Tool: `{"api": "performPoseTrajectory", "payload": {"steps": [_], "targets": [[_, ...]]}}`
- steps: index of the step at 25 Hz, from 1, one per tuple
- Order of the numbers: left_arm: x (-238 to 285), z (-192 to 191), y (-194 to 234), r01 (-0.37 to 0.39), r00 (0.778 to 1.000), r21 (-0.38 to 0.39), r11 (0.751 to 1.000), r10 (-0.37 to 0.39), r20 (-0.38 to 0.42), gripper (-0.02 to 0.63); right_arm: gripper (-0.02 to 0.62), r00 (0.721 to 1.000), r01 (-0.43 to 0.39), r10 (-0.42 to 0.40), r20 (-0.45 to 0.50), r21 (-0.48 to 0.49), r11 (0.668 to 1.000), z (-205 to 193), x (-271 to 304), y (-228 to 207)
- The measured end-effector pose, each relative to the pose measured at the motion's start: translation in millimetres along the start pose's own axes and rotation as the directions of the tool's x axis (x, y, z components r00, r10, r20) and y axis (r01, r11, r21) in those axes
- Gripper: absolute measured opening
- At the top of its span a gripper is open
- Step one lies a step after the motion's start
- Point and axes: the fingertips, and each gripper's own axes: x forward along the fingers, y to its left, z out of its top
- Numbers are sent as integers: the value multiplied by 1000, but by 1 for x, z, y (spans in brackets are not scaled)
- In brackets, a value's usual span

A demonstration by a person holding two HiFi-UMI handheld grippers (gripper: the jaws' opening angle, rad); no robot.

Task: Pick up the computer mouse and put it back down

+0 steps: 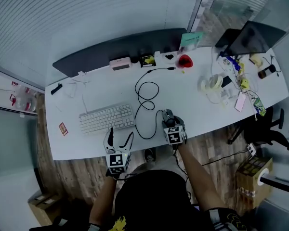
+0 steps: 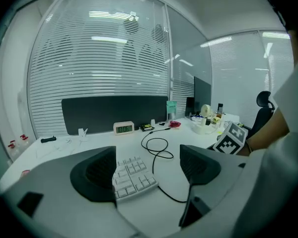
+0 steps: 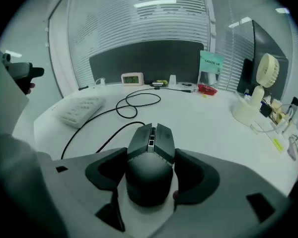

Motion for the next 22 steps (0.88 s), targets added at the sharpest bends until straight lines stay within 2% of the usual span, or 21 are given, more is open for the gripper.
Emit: {"api": "performPoseTrajectory", "payload": {"steps": [1, 2, 3, 4, 6, 8, 9, 11, 12, 14, 16, 18, 19, 20, 21, 22], "targets": [[-4, 3, 0, -4, 1000, -2, 1000, 4, 9, 408, 320, 1000, -11, 11, -12, -5, 1000, -2, 0, 1], [-8, 7, 0, -6, 1000, -3, 1000, 6, 22, 408, 380, 1000, -23, 23, -21, -12, 1000, -2, -3, 3], [-13, 12, 1, -9, 999, 1, 1000, 9, 39, 408, 411, 999, -28, 28, -16, -16, 999, 2, -11, 5], [-19, 20, 2, -13, 998, 10, 1000, 13, 60, 408, 409, 1000, -24, 24, 10, -17, 1000, 10, -24, 7], [-33, 38, 7, -23, 994, 34, 999, 20, 110, 408, 379, 992, 6, -4, 123, -18, 1000, 38, -59, 7], [-50, 64, 13, -42, 984, 54, 998, 32, 173, 408, 337, 958, 47, -37, 285, -27, 999, 81, -105, 8], [-60, 78, 18, -55, 977, 68, 996, 40, 207, 408, 315, 927, 65, -49, 371, -32, 997, 107, -132, 9], [-89, 107, 29, -89, 954, 72, 993, 64, 292, 386, 220, 849, 80, -45, 527, -45, 996, 152, -188, 16], [-107, 124, 36, -106, 936, 56, 993, 81, 342, 343, 199, 807, 78, -29, 589, -58, 995, 170, -215, 23], [-141, 156, 47, -131, 896, 39, 991, 102, 431, 258, 148, 721, 81, 5, 693, -91, 993, 202, -271, 39], [-171, 180, 53, -161, 863, 48, 986, 117, 492, 225, 81, 627, 105, 20, 779, -109, 988, 226, -329, 51], [-196, 196, 58, -200, 832, 65, 978, 135, 538, 153, 17, 546, 136, 22, 838, -115, 984, 242, -377, 61], [-207, 202, 60, -216, 817, 63, 974, 145, 558, 112, 17, 517, 142, 26, 856, -115, 983, 247, -395, 65], [-216, 206, 61, -225, 804, 52, 973, 155, 575, 67, 16, 501, 137, 30, 865, -114, 984, 249, -409, 67], [-223, 208, 61, -225, 794, 35, 974, 162, 586, 35, 15, 498, 121, 35, 866, -109, 987, 248, -417, 68], [-227, 207, 61, -220, 790, 19, 975, 167, 591, 23, 15, 509, 96, 41, 860, -104, 990, 246, -420, 68]]}}
